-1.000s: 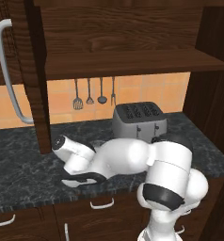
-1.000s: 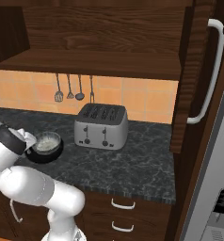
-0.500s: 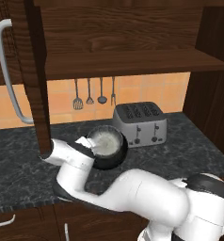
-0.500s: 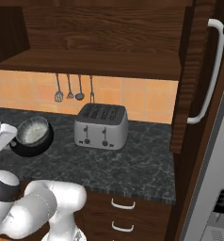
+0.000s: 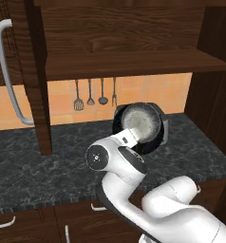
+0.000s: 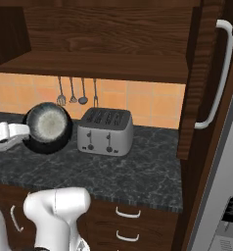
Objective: Pick up the bowls on the counter and stack them on top of one another in the open cabinet. Place the smaller bowl on top of the larger bowl.
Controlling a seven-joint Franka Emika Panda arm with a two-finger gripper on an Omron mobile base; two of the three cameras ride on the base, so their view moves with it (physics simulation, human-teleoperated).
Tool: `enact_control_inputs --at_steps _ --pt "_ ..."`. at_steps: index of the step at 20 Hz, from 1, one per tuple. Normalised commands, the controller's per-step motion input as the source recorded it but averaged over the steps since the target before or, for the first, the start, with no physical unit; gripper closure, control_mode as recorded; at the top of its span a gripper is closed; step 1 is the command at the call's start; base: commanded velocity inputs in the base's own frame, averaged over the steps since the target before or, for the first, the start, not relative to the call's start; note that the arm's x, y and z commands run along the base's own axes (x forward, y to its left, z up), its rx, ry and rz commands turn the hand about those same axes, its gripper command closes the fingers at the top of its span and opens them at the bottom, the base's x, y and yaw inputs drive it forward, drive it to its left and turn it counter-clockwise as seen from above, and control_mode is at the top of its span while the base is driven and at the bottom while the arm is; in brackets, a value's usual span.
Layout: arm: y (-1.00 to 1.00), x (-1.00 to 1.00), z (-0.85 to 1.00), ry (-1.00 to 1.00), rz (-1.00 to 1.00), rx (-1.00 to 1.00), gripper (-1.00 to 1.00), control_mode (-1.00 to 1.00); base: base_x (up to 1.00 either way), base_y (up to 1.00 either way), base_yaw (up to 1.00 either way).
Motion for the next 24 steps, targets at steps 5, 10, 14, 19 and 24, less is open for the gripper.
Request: enact_control_inputs --at_steps 5,10,14,19,24 --pt "-0.23 0.01 1.0 -0.32 0.0 0.17 1.0 -1.0 0.0 0.0 0.0" --pt "-0.16 0.02 1.0 -0.16 -0.01 0.11 1.0 -1.0 0.0 0.0 0.0" --pt "-0.25 -0.25 1.0 0.0 -0.01 0.03 1.0 -1.0 0.0 0.0 0.0" --pt "-0.05 -0.21 1.0 0.1 -0.01 0.0 1.0 -1.0 0.0 0.0 0.0" --pt "0.15 0.33 1.0 0.15 0.0 0.0 1.0 -1.0 0.0 0.0 0.0"
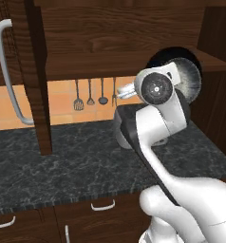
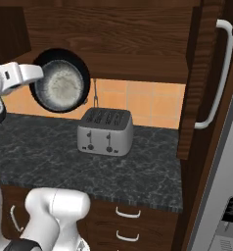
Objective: Pick up the bowls on the counter and stack them on top of one another in the open cabinet. Place the smaller bowl on top of the larger bowl.
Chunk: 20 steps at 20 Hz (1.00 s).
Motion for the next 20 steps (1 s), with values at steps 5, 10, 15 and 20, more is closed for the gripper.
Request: enact_control_inputs --at_steps 5,10,15,20 --pt "0.06 0.68 0.52 0.14 0.18 0.0 1.0 -1.0 0.0 0.0 0.0" --pt "0.18 0.2 0.21 0.12 0.12 -0.13 1.0 -1.0 0.0 0.0 0.0" --pt "0.02 0.54 -0.4 0.0 0.04 -0.3 1.0 -1.0 0.0 0.0 0.0" --pt "0.0 0.99 -0.16 0.01 0.02 -0.2 1.0 -1.0 0.0 0.0 0.0"
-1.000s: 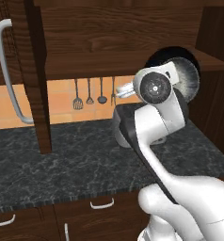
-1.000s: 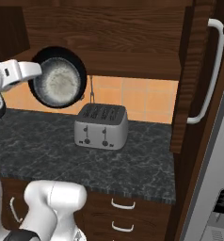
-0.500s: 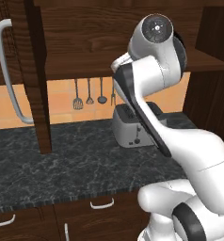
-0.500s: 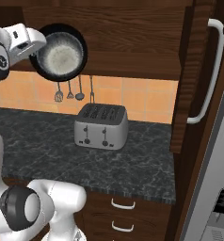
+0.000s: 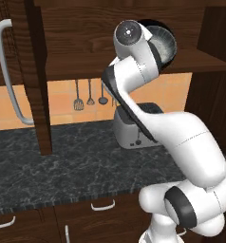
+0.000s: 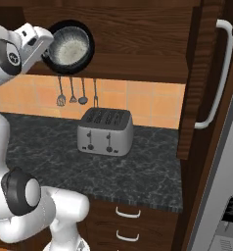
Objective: Pick up the bowls on the counter and stack them on top of one another in the open cabinet. Place the smaller bowl on top of the larger bowl.
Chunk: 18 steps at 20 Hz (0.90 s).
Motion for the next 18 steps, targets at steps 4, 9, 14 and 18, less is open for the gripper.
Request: enact_control_inputs --at_steps 4,9,14,18 --pt "0.0 1.0 -0.13 0.0 0.01 -0.14 1.0 -1.0 0.0 0.0 0.0" --pt "0.0 1.0 -0.26 0.0 0.03 -0.13 1.0 -1.0 0.0 0.0 0.0" --pt "0.0 0.86 -0.15 -0.01 0.01 -0.06 -1.0 -1.0 0.0 0.0 0.0" --pt "0.01 -0.21 0.0 -0.16 0.0 0.0 -1.0 -1.0 0.0 0.0 0.0"
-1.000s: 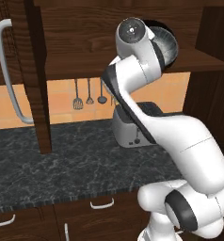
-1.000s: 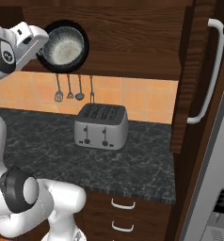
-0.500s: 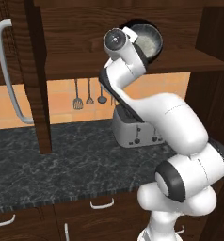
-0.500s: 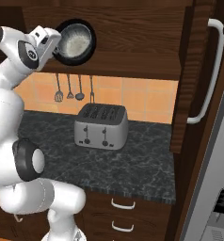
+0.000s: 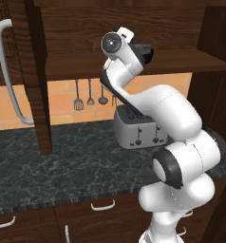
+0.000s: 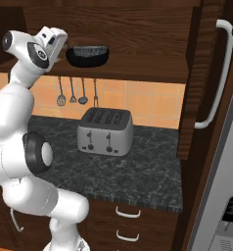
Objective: Pick up the bowls on the counter and stack them on top of one another in the open cabinet. Place the smaller bowl on top of the larger bowl.
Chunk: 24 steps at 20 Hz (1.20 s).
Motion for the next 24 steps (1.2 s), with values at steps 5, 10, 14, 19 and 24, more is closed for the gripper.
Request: enact_control_inputs --at_steps 5,10,14,19,24 --pt "0.11 -0.97 -0.45 -0.38 0.0 -0.05 -1.0 -1.0 0.0 0.0 0.0" --pt "-0.1 -1.0 -1.0 -0.17 0.0 -0.17 -1.0 -1.0 0.0 0.0 0.0" --pt "-0.27 -1.0 -1.0 0.0 0.0 -0.3 -1.0 -1.0 0.0 0.0 0.0" --pt "-0.07 -1.0 -0.92 0.03 0.02 -0.36 -1.0 -1.0 0.0 0.0 0.0" --pt "-0.05 -0.05 -0.02 0.01 0.01 0.0 -1.0 -1.0 0.0 0.0 0.0"
